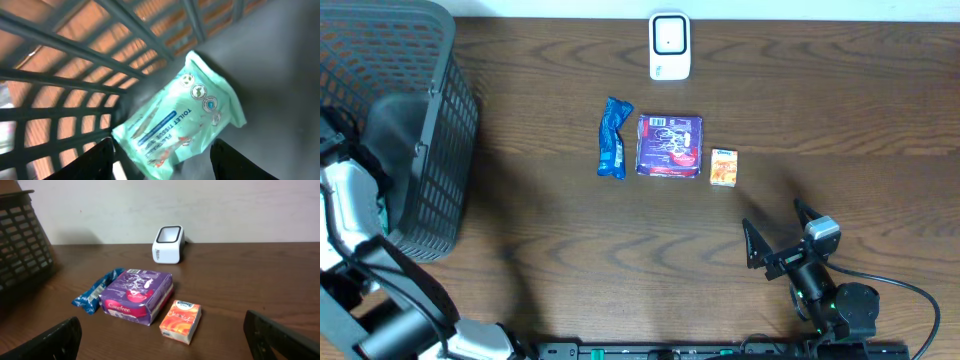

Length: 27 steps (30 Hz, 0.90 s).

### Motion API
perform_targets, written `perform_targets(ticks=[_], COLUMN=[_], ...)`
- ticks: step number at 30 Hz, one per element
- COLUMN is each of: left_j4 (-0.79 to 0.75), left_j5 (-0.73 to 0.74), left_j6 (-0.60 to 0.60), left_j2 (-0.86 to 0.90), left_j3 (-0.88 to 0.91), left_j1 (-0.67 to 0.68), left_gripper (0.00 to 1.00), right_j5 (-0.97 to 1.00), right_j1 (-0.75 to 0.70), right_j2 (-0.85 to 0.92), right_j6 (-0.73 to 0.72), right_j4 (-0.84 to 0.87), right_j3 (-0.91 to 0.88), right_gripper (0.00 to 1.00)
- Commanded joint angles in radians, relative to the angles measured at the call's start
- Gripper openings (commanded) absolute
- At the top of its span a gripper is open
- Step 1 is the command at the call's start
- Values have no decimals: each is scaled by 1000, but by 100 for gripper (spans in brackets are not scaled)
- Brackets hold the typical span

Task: Scan the item barcode
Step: 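Reach into the basket and grasp the mint-green toilet tissue pack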

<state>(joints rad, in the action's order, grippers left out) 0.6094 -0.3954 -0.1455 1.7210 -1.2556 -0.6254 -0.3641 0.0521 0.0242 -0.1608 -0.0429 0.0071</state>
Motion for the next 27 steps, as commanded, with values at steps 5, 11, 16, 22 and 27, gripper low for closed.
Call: perform_targets(ticks=[5,11,16,22,27], left_j4=[-34,-34,-35,-50,-76], left_j5=[-9,68,154,248,497], left_j6=[-9,-10,-13,-13,-16], left_j2=[121,192,245,257,164], left_j3=[-5,-5,-5,-5,-5], left_j1=[-2,-2,-2,-2,-2], left_gripper=[62,64,70,7,7], right_j5=[-5,-5,-5,-5,-4], right_j1=[6,6,6,6,6], right_j2=[-5,-5,-5,-5,-5], right_j6=[-14,-14,-14,-14,-14], right_j4=[-5,-5,-5,-5,-5], right_j3=[-2,-2,-2,-2,-2], right_gripper=[99,99,99,99,99])
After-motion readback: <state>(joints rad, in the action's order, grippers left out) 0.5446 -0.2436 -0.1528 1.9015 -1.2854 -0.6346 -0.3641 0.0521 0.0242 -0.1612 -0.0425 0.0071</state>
